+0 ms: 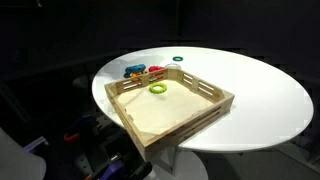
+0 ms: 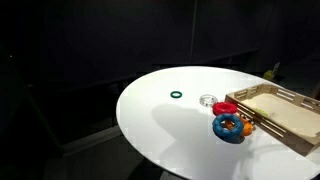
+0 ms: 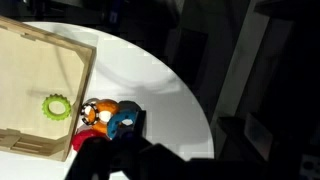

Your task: Put the blue ring onto the tray

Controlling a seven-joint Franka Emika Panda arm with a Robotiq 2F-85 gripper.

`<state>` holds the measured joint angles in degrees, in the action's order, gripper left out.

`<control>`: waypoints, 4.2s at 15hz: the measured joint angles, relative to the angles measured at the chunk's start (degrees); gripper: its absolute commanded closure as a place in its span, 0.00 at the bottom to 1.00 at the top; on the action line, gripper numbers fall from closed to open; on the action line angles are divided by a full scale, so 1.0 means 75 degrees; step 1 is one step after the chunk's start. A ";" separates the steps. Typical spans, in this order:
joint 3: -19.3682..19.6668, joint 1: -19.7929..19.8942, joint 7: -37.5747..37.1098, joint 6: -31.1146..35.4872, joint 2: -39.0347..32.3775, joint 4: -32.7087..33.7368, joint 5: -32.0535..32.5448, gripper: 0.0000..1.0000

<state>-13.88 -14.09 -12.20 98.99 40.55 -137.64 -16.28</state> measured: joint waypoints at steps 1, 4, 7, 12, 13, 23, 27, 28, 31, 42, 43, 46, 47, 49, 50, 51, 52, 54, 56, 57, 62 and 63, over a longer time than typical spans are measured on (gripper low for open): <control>0.0000 0.0000 0.0000 0.0002 0.0001 0.0005 0.0000 0.00; 0.0000 0.0000 0.0000 0.0002 0.0014 0.0006 0.0000 0.00; -0.0001 0.0001 0.0000 0.0001 0.0014 0.0002 0.0000 0.00; -0.0071 0.0178 0.0001 0.0001 -0.0082 0.0112 0.0199 0.00; -0.0091 0.0244 0.0001 0.0001 -0.0138 0.0184 0.0306 0.00; -0.0163 0.0908 -0.0019 0.0359 -0.1282 0.0727 0.1416 0.00; -0.0145 0.1099 -0.0163 0.1031 -0.1935 0.0658 0.1833 0.00; -0.0135 0.1125 -0.0221 0.1243 -0.2101 0.0605 0.1950 0.00; -0.0117 0.1188 -0.0520 0.1968 -0.2574 0.0355 0.2278 0.00; 0.0044 0.1222 -0.1189 0.3057 -0.3493 -0.0046 0.2410 0.00; 0.0045 0.1212 -0.1189 0.3057 -0.3497 -0.0047 0.2410 0.00; 0.0073 0.1210 -0.1220 0.3196 -0.3596 -0.0090 0.2411 0.00; 0.0090 0.1213 -0.1247 0.3347 -0.3667 -0.0124 0.2411 0.00; 0.0126 0.1214 -0.1349 0.3764 -0.3877 -0.0214 0.2411 0.00; 0.0138 0.1215 -0.1403 0.3997 -0.4000 -0.0272 0.2412 0.00; 0.0145 0.1215 -0.1462 0.4228 -0.4136 -0.0318 0.2417 0.00; 0.0149 0.1215 -0.1501 0.4439 -0.4283 -0.0353 0.2421 0.00; 0.0152 0.1214 -0.1572 0.4811 -0.4575 -0.0405 0.2493 0.00; 0.0160 0.1211 -0.1738 0.5077 -0.4878 -0.0436 0.2649 0.00; 0.0170 0.1208 -0.1825 0.5169 -0.5022 -0.0444 0.2746 0.00; 0.0312 0.1105 -0.2116 0.5400 -0.5687 -0.0450 0.3055 0.06; 0.0355 0.1065 -0.2125 0.5416 -0.5785 -0.0448 0.3064 0.21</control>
<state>-11.22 -6.11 -28.14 139.61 -2.83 -141.00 6.70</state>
